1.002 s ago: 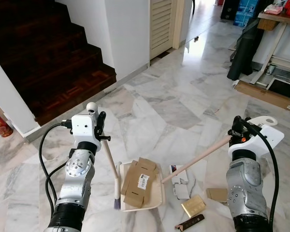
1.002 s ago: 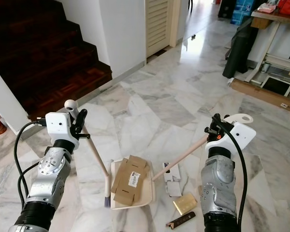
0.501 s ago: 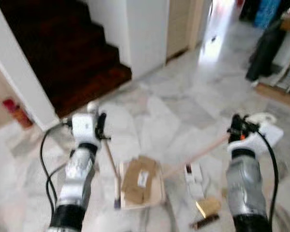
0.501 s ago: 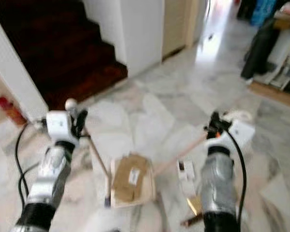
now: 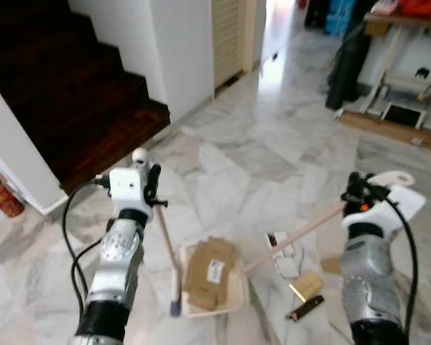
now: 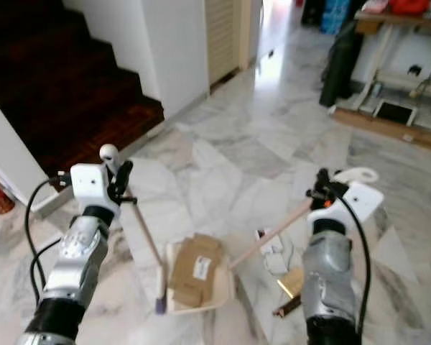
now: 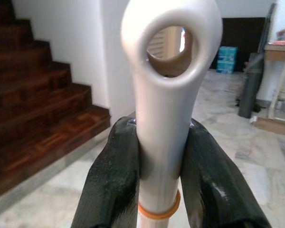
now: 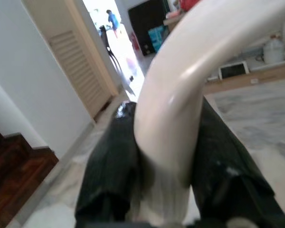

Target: Sweep floor

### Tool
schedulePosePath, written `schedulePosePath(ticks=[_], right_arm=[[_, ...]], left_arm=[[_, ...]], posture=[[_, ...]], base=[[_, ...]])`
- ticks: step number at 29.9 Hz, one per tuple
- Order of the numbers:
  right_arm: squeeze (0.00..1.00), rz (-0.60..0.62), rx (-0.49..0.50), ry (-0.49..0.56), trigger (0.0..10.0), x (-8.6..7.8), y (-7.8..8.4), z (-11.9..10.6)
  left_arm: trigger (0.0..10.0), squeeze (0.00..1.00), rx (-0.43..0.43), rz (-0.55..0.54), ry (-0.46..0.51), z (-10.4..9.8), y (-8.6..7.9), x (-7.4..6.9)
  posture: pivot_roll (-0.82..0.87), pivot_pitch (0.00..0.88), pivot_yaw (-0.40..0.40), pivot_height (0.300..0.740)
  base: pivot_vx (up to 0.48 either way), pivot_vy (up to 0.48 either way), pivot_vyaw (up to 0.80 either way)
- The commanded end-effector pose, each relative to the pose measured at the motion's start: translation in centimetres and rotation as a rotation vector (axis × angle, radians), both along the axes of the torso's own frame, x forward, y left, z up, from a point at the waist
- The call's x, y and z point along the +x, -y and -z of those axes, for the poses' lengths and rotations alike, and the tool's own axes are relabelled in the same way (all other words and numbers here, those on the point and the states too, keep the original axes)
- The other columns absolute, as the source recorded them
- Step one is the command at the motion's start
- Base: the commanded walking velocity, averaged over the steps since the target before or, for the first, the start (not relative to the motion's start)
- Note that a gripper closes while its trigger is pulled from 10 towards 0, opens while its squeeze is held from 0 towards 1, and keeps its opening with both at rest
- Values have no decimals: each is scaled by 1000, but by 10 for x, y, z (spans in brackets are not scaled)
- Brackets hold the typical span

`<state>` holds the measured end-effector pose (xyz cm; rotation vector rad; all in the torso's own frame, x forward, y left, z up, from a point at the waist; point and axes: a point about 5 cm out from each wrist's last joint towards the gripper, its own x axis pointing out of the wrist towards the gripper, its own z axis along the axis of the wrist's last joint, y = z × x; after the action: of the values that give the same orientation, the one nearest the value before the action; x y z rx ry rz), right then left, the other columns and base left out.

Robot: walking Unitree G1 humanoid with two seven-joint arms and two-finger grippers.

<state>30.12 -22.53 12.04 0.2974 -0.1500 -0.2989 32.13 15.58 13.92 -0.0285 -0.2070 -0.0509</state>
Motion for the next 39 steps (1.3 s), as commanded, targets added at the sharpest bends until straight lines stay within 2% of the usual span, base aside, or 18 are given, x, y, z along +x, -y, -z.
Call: schedulePosePath(ticks=[1, 12, 18, 21, 24, 30, 39], right_arm=[[0, -35, 35, 65, 10000, 6, -11, -13], [0, -43, 41, 73, 10000, 6, -11, -14], [0, -51, 2, 83, 10000, 6, -14, -17], [0, -67, -7, 80, 10000, 6, -15, -17], [0, -55, 29, 82, 10000, 7, -14, -17], [0, -59, 3, 80, 10000, 8, -13, -19], [0, -61, -1, 72, 10000, 7, -16, -16]], left_arm=[[10000, 0, 9, -9, 43, -10, -4, 1], [10000, 0, 9, -3, 43, -10, -3, 0], [10000, 0, 9, 2, 43, -10, -1, 0], [10000, 0, 8, 3, 43, -10, 0, 0], [10000, 0, 6, 4, 44, -10, 0, 0], [10000, 0, 5, 1, 46, -11, 0, 1], [10000, 0, 7, -3, 46, -12, -1, 1]], posture=[[-94, 0, 53, 740], [-96, 0, 60, 740], [-97, 0, 60, 740], [-99, 0, 59, 740], [-95, 0, 56, 740], [-91, 0, 50, 740], [-82, 0, 50, 740]], base=[[0, 277, 0], [0, 279, 0], [0, 276, 0], [0, 277, 794], [0, 276, 0], [0, 279, 0], [0, 278, 744]])
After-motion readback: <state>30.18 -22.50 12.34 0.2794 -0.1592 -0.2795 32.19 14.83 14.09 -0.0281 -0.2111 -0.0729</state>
